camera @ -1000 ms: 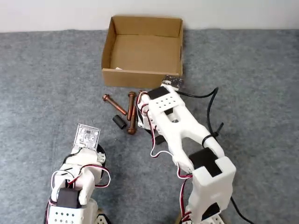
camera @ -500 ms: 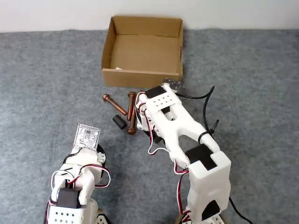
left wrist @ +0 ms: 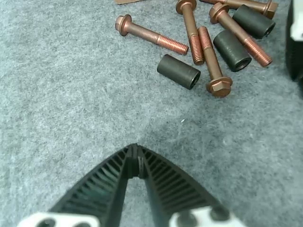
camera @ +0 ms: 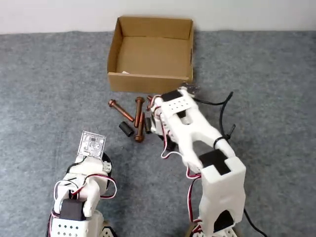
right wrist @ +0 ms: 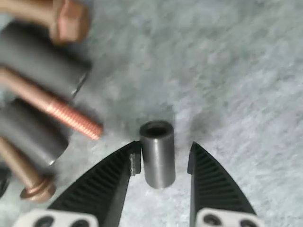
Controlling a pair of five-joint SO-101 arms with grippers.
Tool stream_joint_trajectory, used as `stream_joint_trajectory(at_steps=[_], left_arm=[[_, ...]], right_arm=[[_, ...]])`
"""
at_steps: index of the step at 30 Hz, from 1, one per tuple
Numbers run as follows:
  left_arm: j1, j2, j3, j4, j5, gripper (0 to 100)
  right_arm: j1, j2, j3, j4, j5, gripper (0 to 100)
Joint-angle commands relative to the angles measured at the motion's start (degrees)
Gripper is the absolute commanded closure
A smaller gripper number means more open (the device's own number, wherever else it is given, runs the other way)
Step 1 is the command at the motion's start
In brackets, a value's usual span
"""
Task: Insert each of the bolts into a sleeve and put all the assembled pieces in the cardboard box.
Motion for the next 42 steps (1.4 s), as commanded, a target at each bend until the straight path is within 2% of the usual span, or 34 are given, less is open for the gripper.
stream_joint_trajectory(at_steps=[1, 4, 7, 15, 20, 27, 32, 40, 42], left_arm=[[-0.26, -0.35, -0.22, -1.49, -0.18, 100], [-0.26, -0.35, -0.22, -1.49, -0.18, 100], [-0.26, -0.35, -0.22, -1.49, -0.18, 100], [-0.26, -0.35, -0.22, -1.49, -0.18, 100], [-0.26, -0.35, -0.22, -1.49, -0.18, 100], [-0.26, -0.35, -0.22, -1.49, -0.18, 100], [-0.26, -0.35, -0.22, -1.49, -0.18, 100], [-0.26, -0.35, -0.22, -1.49, -0.18, 100], [0.97, -0.53, -0.22, -1.76, -0.35, 100]], right_arm=[[1.10, -0.48, -0.53, -0.31, 1.85, 87.9], [0.84, -0.48, -0.62, -0.48, 2.64, 99.1], [1.10, -0.48, -0.35, -2.33, 4.31, 96.5], [0.84, -1.10, -0.62, -1.71, 7.47, 99.0], [0.66, -4.97, -3.16, 4.97, 10.64, 99.0], [0.75, -16.57, -5.27, 17.80, 19.25, 99.0], [0.84, -29.14, -5.19, 21.85, 23.74, 99.0], [1.36, -46.29, -4.92, 27.21, 24.00, 99.0], [3.38, -50.42, -3.69, 27.47, 24.00, 99.0]])
